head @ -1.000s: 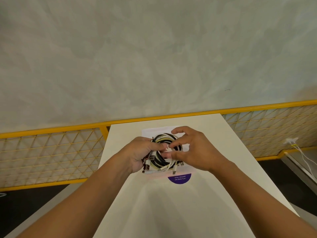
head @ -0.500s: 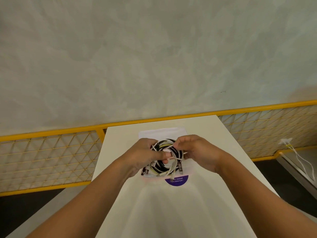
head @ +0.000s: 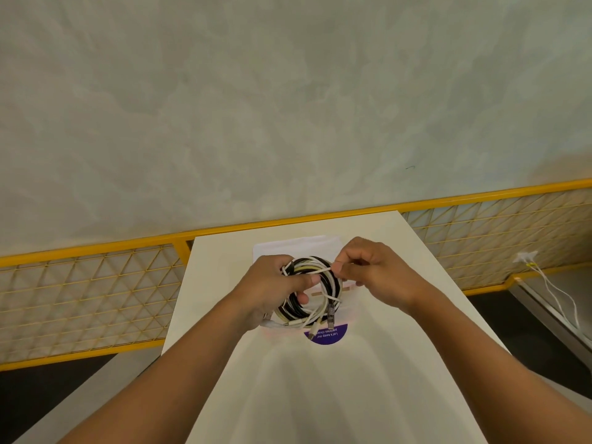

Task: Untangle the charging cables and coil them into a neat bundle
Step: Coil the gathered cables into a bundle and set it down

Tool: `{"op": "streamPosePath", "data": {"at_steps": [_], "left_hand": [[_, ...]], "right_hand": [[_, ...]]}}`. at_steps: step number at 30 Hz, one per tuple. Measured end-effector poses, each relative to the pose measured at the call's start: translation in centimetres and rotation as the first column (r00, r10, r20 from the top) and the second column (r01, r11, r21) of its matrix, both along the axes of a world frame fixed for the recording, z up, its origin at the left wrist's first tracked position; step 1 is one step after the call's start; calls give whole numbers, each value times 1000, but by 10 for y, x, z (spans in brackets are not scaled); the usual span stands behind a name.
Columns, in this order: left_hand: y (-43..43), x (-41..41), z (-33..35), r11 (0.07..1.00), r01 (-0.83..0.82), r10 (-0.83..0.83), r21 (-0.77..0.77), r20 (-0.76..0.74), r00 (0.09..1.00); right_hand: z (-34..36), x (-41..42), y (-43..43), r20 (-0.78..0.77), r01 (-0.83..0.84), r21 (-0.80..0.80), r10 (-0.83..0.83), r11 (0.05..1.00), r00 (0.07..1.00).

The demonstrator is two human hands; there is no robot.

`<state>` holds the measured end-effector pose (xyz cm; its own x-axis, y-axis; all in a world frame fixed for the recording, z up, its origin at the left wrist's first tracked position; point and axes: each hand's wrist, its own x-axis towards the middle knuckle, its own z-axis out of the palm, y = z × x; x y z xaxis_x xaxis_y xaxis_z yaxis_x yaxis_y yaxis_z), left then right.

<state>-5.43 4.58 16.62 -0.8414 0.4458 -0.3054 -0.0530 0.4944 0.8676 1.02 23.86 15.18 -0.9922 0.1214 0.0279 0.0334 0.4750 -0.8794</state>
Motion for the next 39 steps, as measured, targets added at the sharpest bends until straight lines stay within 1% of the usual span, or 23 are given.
{"op": "streamPosePath", "data": {"at_steps": [2, 5, 8, 10, 14, 19, 23, 24, 28, 30, 33, 35, 37, 39], "left_hand": [[0, 0, 1, 997, -53, 49, 51, 87, 995], [2, 0, 3, 982, -141, 115, 129, 187, 976], [6, 2, 8, 965, -199, 161, 169, 216, 963], [9, 4, 11, 955, -227, 183, 190, 222, 958], [12, 4, 12, 955, -234, 199, 181, 193, 961], [13, 5, 9, 951, -250, 217, 180, 188, 958], [10, 5, 5, 950, -260, 237, 172, 146, 961], [9, 5, 4, 954, -249, 232, 165, 118, 966], [9, 4, -2, 973, -196, 197, 120, 7, 980], [10, 3, -2, 973, -188, 189, 134, 1, 982], [9, 1, 0, 967, -192, 196, 166, -6, 981], [9, 0, 2, 958, -212, 218, 196, -11, 976], [7, 0, 3, 943, -237, 243, 233, 6, 970], [6, -1, 4, 938, -248, 252, 244, 12, 968]], "right_hand": [[-2, 4, 3, -22, 7, 24, -7, 1000, 1000], [-5, 5, 3, -70, 53, 11, -53, 999, 996], [-6, 5, 3, -130, 105, -45, -110, 993, 985], [-6, 4, 3, -136, 116, -73, -125, 991, 983], [-2, 3, 1, -110, 100, -60, -106, 993, 988], [-1, 4, -3, -171, 123, -11, -123, 992, 978], [-3, 4, -4, -169, 136, 192, -103, 972, 980], [-4, 3, -4, -178, 130, 216, -92, 968, 980], [-4, -1, -6, -306, 178, 228, -103, 957, 947], [-3, -3, -5, -351, 208, 249, -112, 946, 930], [-2, -3, -4, -364, 242, 277, -132, 930, 922], [-2, -2, -3, -308, 227, 226, -152, 947, 939], [0, -2, -1, -173, 168, 43, -159, 985, 972], [2, -3, 1, -58, 119, -161, -130, 980, 990]]}}
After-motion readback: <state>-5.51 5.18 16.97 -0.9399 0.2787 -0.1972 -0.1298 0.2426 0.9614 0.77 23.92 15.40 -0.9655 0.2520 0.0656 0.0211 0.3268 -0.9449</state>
